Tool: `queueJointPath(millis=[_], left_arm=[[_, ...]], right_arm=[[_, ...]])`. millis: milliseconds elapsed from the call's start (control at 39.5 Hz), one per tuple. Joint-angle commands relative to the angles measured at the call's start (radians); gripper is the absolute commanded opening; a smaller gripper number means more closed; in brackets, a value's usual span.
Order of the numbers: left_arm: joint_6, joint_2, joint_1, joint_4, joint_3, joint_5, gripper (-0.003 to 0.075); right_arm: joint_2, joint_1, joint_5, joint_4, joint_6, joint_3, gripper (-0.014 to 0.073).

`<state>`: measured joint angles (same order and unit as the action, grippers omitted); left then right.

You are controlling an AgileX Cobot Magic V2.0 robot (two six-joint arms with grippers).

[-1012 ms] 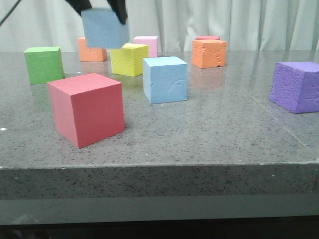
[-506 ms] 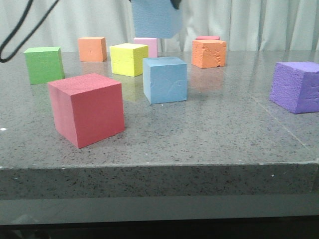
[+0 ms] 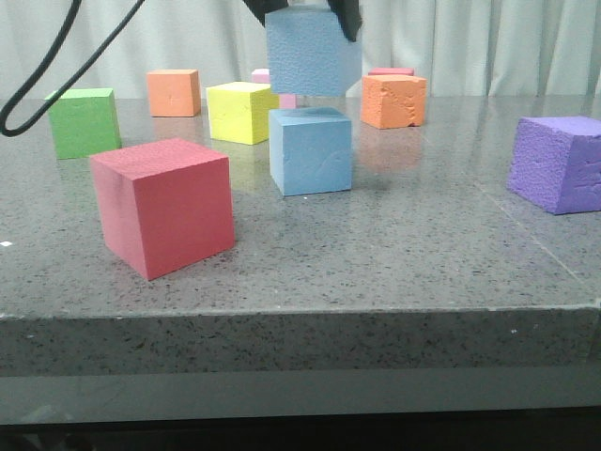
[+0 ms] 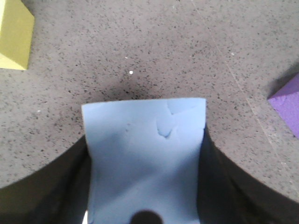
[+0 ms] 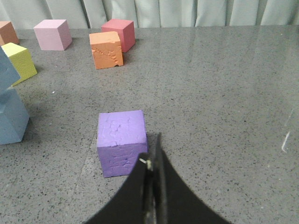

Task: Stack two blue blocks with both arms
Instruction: 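Lower the textured cube onto the other cube and open the left gripper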

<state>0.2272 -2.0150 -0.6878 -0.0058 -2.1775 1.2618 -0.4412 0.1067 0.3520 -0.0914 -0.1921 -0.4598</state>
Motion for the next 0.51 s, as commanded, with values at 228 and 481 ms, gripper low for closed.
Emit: queueJointPath(millis=[228,481], left_arm=[[0.002,0.058,-0.005,-0.027,-0.021,0.011,0.0262],[0.002,0.058,-0.005,0.006,0.048,0.011,0.0262]], right_arm=[[-0.004,-0.005,-0.076,-0.016,0.010,-0.024,-0.0067],[-0.004,-0.005,-0.075,-0.016,0.010,-0.024,-0.0067]])
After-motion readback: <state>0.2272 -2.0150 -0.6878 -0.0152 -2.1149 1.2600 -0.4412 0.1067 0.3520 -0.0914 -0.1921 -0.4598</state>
